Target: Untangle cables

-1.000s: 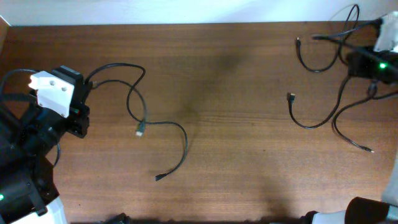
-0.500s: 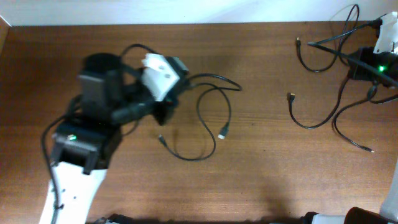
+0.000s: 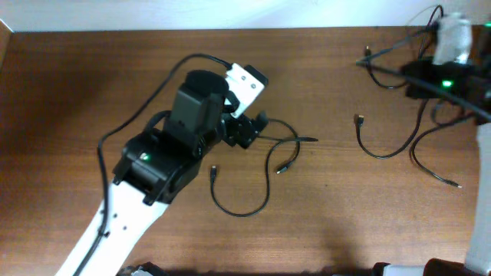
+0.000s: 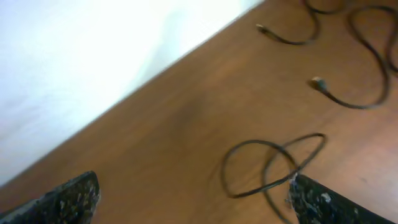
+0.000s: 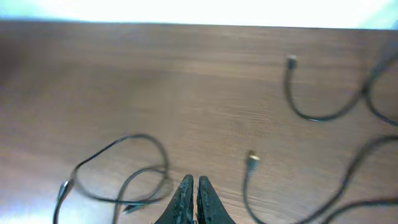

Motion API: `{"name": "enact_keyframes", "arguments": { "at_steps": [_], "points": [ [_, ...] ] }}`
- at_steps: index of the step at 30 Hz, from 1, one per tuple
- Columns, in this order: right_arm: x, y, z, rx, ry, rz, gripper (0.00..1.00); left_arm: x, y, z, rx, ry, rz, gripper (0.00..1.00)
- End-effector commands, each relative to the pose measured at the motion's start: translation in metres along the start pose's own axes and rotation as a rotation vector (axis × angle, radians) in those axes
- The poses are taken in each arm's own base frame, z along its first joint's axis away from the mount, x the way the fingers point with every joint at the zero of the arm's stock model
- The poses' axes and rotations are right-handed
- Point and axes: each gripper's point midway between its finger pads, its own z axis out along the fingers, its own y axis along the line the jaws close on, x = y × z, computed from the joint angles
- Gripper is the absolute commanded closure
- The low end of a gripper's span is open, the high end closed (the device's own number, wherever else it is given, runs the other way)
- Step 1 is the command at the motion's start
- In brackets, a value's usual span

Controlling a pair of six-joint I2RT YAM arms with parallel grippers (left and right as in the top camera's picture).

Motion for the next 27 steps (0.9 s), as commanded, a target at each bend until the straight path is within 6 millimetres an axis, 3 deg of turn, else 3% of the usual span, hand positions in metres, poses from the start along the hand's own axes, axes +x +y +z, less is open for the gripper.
{"name": "enact_keyframes", "arguments": {
  "at_steps": [1, 4, 8, 9, 11, 12, 13, 15, 17, 18, 21, 22, 24, 25, 26, 27],
  "points": [
    [-0.001, 0.043, 0.01, 0.025, 0.023, -0.146, 0.96, -0.039, 0.053, -0.077, -0.236, -0.14, -0.095, 0.01],
    [0.011, 0.07, 0.054, 0.037, 0.111, -0.23, 0.92, -0.04, 0.085, -0.131, -0.395, -0.185, -0.167, 0.01],
    [0.06, 0.091, 0.141, -0.021, 0.338, -0.248, 0.9, -0.026, 0.12, -0.196, -0.607, -0.24, -0.238, 0.01],
    [0.071, 0.096, 0.153, -0.036, 0.379, -0.254, 0.86, -0.023, 0.125, -0.212, -0.639, -0.261, -0.254, 0.01],
    [0.101, 0.117, 0.177, -0.081, 0.482, -0.287, 0.62, -0.018, 0.13, -0.236, -0.671, -0.301, -0.277, 0.01],
    [0.114, 0.13, 0.184, -0.098, 0.514, -0.313, 0.56, -0.015, 0.134, -0.247, -0.697, -0.312, -0.29, 0.01],
    [0.128, 0.144, 0.187, -0.117, 0.541, -0.344, 0.41, -0.012, 0.135, -0.253, -0.709, -0.321, -0.297, 0.01],
    [0.146, 0.162, 0.187, -0.14, 0.579, -0.385, 0.26, -0.011, 0.136, -0.254, -0.715, -0.313, -0.287, 0.01],
    [0.171, 0.179, 0.184, -0.163, 0.637, -0.431, 0.2, -0.006, 0.139, -0.251, -0.751, -0.274, -0.28, 0.01],
    [0.186, 0.188, 0.182, -0.173, 0.671, -0.457, 0.2, -0.003, 0.139, -0.248, -0.754, -0.249, -0.266, 0.01],
    [0.203, 0.197, 0.179, -0.183, 0.706, -0.491, 0.2, 0.001, 0.139, -0.243, -0.765, -0.213, -0.253, 0.01],
    [0.211, 0.201, 0.178, -0.188, 0.724, -0.506, 0.42, 0.002, 0.139, -0.242, -0.768, -0.201, -0.242, 0.01],
    [0.221, 0.205, 0.175, -0.192, 0.749, -0.516, 0.65, 0.003, 0.139, -0.242, -0.768, -0.2, -0.24, 0.01],
    [0.226, 0.211, 0.172, -0.204, 0.76, -0.526, 0.71, 0.003, 0.139, -0.242, -0.767, -0.198, -0.239, 0.01],
    [0.229, 0.216, 0.17, -0.213, 0.766, -0.539, 0.57, 0.003, 0.139, -0.241, -0.767, -0.196, -0.238, 0.01],
    [0.235, 0.225, 0.167, -0.219, 0.774, -0.552, 0.51, 0.004, 0.139, -0.241, -0.767, -0.192, -0.236, 0.01]
  ]
}}
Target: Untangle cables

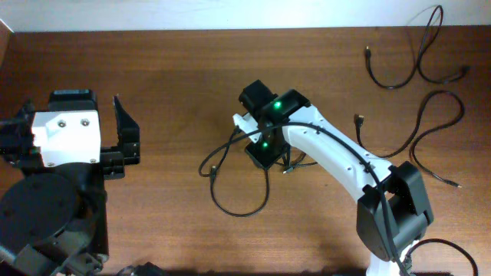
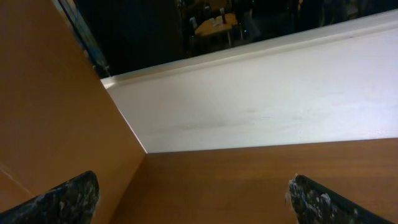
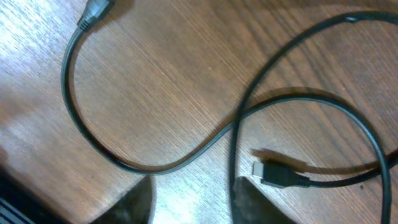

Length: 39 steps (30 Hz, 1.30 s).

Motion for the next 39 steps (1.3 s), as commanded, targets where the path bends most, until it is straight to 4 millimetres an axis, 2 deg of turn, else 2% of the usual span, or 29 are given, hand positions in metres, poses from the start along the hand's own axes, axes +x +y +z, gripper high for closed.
{"name": "enact_keyframes", "arguments": {
  "at_steps": [1, 5, 7, 8, 11, 13, 15, 17, 20, 22, 24, 25, 26, 28, 29, 31, 34, 37, 39],
  "points": [
    [0.004, 0.035, 0.004, -0.019, 0.021, -0.062, 0.49, 0.0, 0.005, -0.002, -0.017, 0.004, 0.011, 0.01],
    [0.008, 0.078, 0.01, -0.028, 0.038, -0.146, 0.38, 0.003, 0.005, -0.002, -0.016, 0.011, 0.019, 0.01],
    [0.012, 0.103, 0.014, -0.034, 0.045, -0.206, 0.37, 0.003, 0.005, -0.002, -0.015, 0.012, 0.02, 0.01],
    [0.012, 0.102, 0.015, 0.02, 0.044, -0.191, 0.36, 0.003, 0.005, -0.002, -0.015, 0.013, 0.021, 0.01],
    [0.005, 0.063, 0.01, 0.207, 0.025, -0.155, 0.23, 0.004, 0.004, -0.002, -0.015, 0.017, 0.025, 0.01],
    [0.0, 0.032, 0.003, 0.181, 0.004, -0.047, 0.21, 0.006, 0.004, -0.002, -0.013, 0.024, 0.034, 0.01],
    [-0.003, -0.009, -0.004, 0.119, -0.025, 0.091, 0.19, 0.007, 0.004, -0.002, -0.012, 0.027, 0.036, 0.01],
    [-0.003, -0.04, -0.009, 0.124, -0.042, 0.117, 0.18, 0.007, 0.004, -0.002, -0.013, 0.027, 0.036, 0.01],
    [-0.002, -0.045, -0.01, 0.108, -0.04, 0.065, 0.18, 0.007, 0.004, -0.002, -0.013, 0.027, 0.036, 0.01],
    [-0.003, -0.029, -0.007, 0.049, -0.044, 0.04, 0.18, 0.007, 0.004, -0.002, -0.013, 0.027, 0.036, 0.01],
    [0.003, -0.012, 0.009, 0.005, -0.022, 0.011, 0.19, 0.007, 0.004, -0.002, -0.012, 0.027, 0.036, 0.01],
    [0.01, -0.006, 0.021, -0.004, -0.004, 0.006, 0.19, 0.007, 0.004, -0.002, -0.013, 0.027, 0.036, 0.01],
    [0.023, -0.001, 0.041, -0.018, 0.025, 0.006, 0.18, 0.007, 0.004, -0.002, -0.013, 0.027, 0.036, 0.01],
    [0.039, 0.003, 0.063, -0.035, 0.054, 0.024, 0.18, 0.007, 0.004, -0.002, -0.013, 0.027, 0.036, 0.01],
    [0.049, 0.014, 0.073, -0.08, 0.074, 0.019, 0.18, 0.007, 0.004, -0.002, -0.013, 0.027, 0.037, 0.01],
    [0.053, 0.03, 0.076, -0.108, 0.089, -0.012, 0.19, 0.007, 0.004, -0.002, -0.012, 0.027, 0.036, 0.01],
    [0.049, 0.076, 0.083, -0.115, 0.076, -0.131, 0.17, 0.007, 0.004, -0.002, -0.012, 0.027, 0.037, 0.01],
    [0.051, 0.11, 0.087, -0.122, 0.072, -0.187, 0.14, 0.007, 0.004, -0.002, -0.012, 0.027, 0.036, 0.01],
    [0.057, 0.126, 0.089, -0.125, 0.083, -0.21, 0.14, 0.007, 0.004, -0.002, -0.012, 0.027, 0.036, 0.01]
  ]
}}
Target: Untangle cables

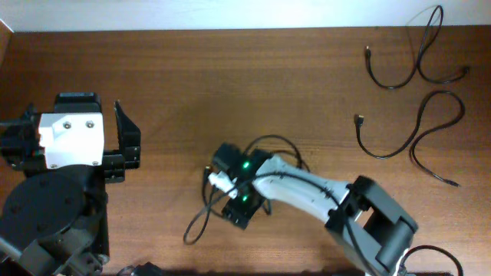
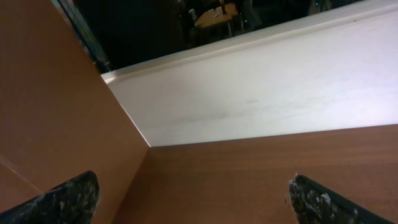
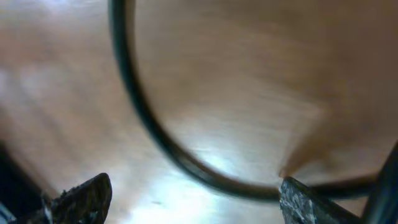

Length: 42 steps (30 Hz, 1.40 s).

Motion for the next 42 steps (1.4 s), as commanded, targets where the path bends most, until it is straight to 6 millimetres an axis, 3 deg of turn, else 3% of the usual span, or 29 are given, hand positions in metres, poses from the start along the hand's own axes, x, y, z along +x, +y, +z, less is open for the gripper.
{"name": "enact_keyframes", "arguments": {
  "at_steps": [1, 5, 9, 24, 25, 26, 27, 28, 29, 33, 35, 36, 38, 41, 42],
  "points": [
    [0.001, 0.029, 0.003, -0.018, 0.003, -0.017, 0.14, -0.002, 0.005, -0.002, -0.015, -0.006, 0.0, 0.01],
    [-0.001, 0.042, 0.006, -0.021, -0.001, -0.048, 0.1, -0.002, 0.005, -0.002, -0.014, -0.006, 0.0, 0.01],
    [-0.021, 0.042, 0.005, -0.022, -0.083, -0.068, 0.02, -0.002, 0.003, -0.002, -0.003, -0.007, 0.001, 0.01],
    [-0.045, 0.063, 0.003, -0.024, -0.179, -0.144, 0.03, -0.003, -0.003, -0.002, 0.03, -0.013, 0.001, 0.01],
    [-0.044, 0.062, 0.005, -0.022, -0.173, -0.143, 0.16, -0.003, -0.003, -0.002, 0.03, -0.013, 0.001, 0.01],
    [-0.044, 0.06, 0.009, -0.013, -0.165, -0.14, 0.56, -0.003, -0.003, -0.002, 0.03, -0.013, 0.001, 0.01],
    [-0.042, 0.057, 0.014, -0.006, -0.152, -0.136, 0.76, -0.003, -0.003, -0.002, 0.03, -0.013, 0.001, 0.01],
    [-0.04, 0.056, 0.019, -0.006, -0.137, -0.131, 0.77, -0.003, -0.003, -0.002, 0.03, -0.012, 0.002, 0.01],
    [-0.038, 0.054, 0.025, -0.005, -0.122, -0.124, 0.96, -0.003, -0.003, -0.002, 0.031, -0.011, 0.003, 0.01],
    [-0.039, 0.052, 0.027, 0.002, -0.122, -0.123, 0.96, -0.002, -0.003, -0.002, 0.031, -0.011, 0.004, 0.01],
    [-0.04, 0.033, 0.022, 0.051, -0.128, -0.07, 0.96, -0.002, -0.003, -0.002, 0.031, -0.011, 0.004, 0.01],
    [-0.04, 0.024, 0.015, 0.053, -0.134, -0.034, 0.96, -0.002, -0.003, -0.002, 0.031, -0.011, 0.004, 0.01],
    [-0.037, -0.017, -0.028, 0.076, -0.186, 0.098, 0.96, -0.002, -0.003, -0.002, 0.031, -0.011, 0.004, 0.01],
    [-0.021, -0.07, -0.133, 0.266, -0.373, 0.221, 0.96, -0.004, -0.01, -0.002, 0.071, -0.018, 0.004, 0.01],
    [-0.009, -0.083, -0.178, 0.344, -0.471, 0.259, 0.96, -0.004, -0.011, -0.002, 0.075, -0.018, 0.004, 0.01]
  ]
}}
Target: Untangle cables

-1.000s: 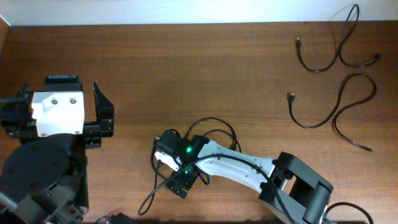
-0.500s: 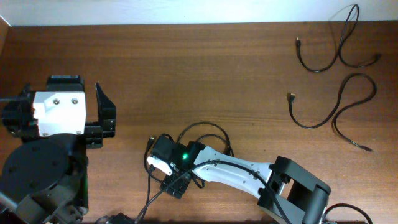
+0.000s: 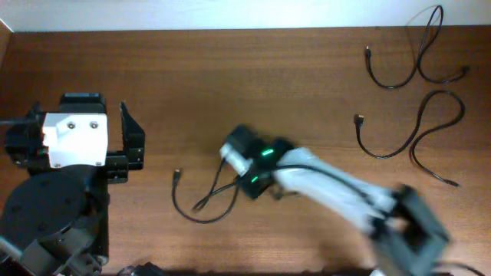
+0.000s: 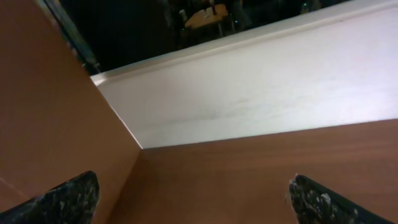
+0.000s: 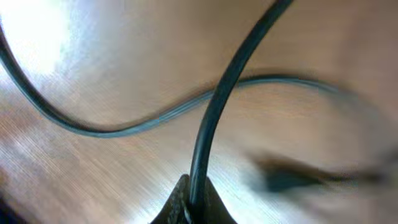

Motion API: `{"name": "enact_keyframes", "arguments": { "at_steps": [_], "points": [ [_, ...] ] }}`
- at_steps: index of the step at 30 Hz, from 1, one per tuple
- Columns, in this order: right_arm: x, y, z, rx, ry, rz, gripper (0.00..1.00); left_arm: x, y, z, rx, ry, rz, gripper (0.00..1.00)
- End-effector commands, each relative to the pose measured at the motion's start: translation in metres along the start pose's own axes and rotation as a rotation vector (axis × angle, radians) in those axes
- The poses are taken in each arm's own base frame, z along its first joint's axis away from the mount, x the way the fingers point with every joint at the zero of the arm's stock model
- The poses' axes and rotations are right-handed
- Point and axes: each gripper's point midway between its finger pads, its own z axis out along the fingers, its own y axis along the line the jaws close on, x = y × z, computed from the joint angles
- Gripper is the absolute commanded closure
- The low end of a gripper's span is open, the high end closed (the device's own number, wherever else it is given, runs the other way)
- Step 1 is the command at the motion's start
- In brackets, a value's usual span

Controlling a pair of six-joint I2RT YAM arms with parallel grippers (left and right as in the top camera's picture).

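Tangled black cables [image 3: 198, 217] lie at the table's front centre, with one plug end [image 3: 177, 175] pointing left. My right gripper [image 3: 248, 186] sits low over them, its arm blurred in the overhead view. In the right wrist view my right gripper [image 5: 193, 202] is shut on a black cable [image 5: 214, 112] that runs up from between its fingers and crosses over another strand [image 5: 124, 124]. My left gripper [image 3: 130, 142] stands open at the left of the table, far from the cables. In the left wrist view my left gripper [image 4: 193, 199] has nothing between its fingers.
Two separate black cables lie at the back right: one [image 3: 387, 87] near the far edge, the other [image 3: 376, 156] just in front of it. A white wall [image 4: 249, 93] borders the table's far edge.
My right gripper was open and lower over the tangle; now it is shut on a cable and a little farther back. The cable loop has shifted left. The left arm has hardly moved.
First my left gripper was open at the tangle in the centre while the right was shut at the back right. Then the left arm stood back at the left and the right arm was over the tangle. It was open on the cables, and now grips one.
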Motion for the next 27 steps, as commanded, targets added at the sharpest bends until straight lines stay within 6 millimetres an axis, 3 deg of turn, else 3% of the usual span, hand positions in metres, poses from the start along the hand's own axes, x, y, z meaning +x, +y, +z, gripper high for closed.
{"name": "enact_keyframes", "arguments": {
  "at_steps": [1, 2, 4, 6, 8, 13, 19, 21, 24, 27],
  "points": [
    [-0.012, -0.071, -0.18, 0.275, -0.456, 0.144, 0.96, -0.003, -0.005, -0.002, 0.035, -0.013, 0.002, 0.01],
    [-0.001, -0.086, -0.225, 0.321, -0.576, 0.199, 0.96, -0.003, -0.006, -0.001, 0.036, -0.011, 0.005, 0.01],
    [0.036, -0.121, -0.293, 0.456, -0.743, 0.339, 0.96, -0.003, -0.008, 0.002, 0.037, -0.005, 0.01, 0.01],
    [0.09, -0.157, -0.343, 0.651, -0.831, 0.526, 0.96, -0.003, -0.016, 0.006, 0.058, 0.003, 0.021, 0.01],
    [0.155, -0.18, -0.367, 0.823, -0.814, 0.713, 0.96, -0.002, -0.024, 0.013, 0.064, 0.02, 0.038, 0.01],
    [0.247, -0.228, -0.379, 0.975, -0.778, 1.231, 0.96, 0.0, -0.026, 0.016, 0.065, 0.029, 0.047, 0.01],
    [0.295, -0.275, -0.37, 0.863, -0.827, 1.535, 0.96, 0.003, -0.026, 0.015, 0.066, 0.039, 0.057, 0.01],
    [0.317, -0.303, -0.345, 0.797, -0.742, 1.658, 0.96, 0.004, -0.026, 0.015, 0.063, 0.043, 0.06, 0.01],
    [0.331, -0.322, -0.311, 0.708, -0.63, 1.747, 0.96, 0.004, -0.026, 0.015, 0.063, 0.045, 0.062, 0.01],
    [0.34, -0.321, -0.306, 0.694, -0.612, 1.8, 0.96, 0.004, -0.026, 0.015, 0.063, 0.045, 0.062, 0.01]
  ]
}}
